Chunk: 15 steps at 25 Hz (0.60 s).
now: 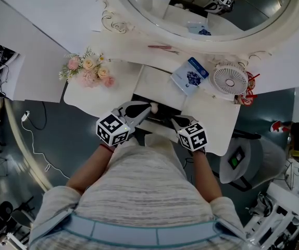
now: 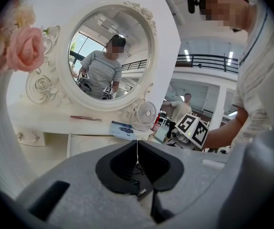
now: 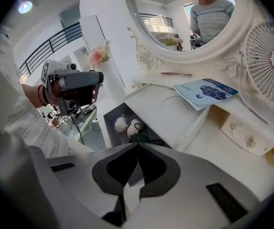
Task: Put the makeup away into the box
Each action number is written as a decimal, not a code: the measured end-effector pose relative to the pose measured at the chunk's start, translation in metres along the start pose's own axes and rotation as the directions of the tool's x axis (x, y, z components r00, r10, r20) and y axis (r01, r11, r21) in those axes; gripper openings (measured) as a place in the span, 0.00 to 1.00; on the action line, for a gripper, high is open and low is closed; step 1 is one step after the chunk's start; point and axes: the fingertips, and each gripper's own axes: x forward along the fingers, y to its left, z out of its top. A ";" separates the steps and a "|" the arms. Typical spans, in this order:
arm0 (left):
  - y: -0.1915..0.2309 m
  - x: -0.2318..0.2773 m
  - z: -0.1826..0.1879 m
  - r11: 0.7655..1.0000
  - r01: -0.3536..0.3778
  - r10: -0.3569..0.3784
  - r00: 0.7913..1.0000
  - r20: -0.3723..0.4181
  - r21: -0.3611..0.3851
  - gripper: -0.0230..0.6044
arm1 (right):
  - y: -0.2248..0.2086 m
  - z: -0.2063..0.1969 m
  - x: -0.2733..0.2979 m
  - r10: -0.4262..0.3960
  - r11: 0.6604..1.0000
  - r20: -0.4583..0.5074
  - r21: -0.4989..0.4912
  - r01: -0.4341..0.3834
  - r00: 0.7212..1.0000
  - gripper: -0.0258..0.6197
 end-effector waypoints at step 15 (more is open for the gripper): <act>0.005 -0.001 0.000 1.000 -0.007 0.008 1.000 0.009 -0.010 0.06 | -0.005 0.010 -0.005 -0.025 1.000 0.018 -0.010 0.025 1.000 0.06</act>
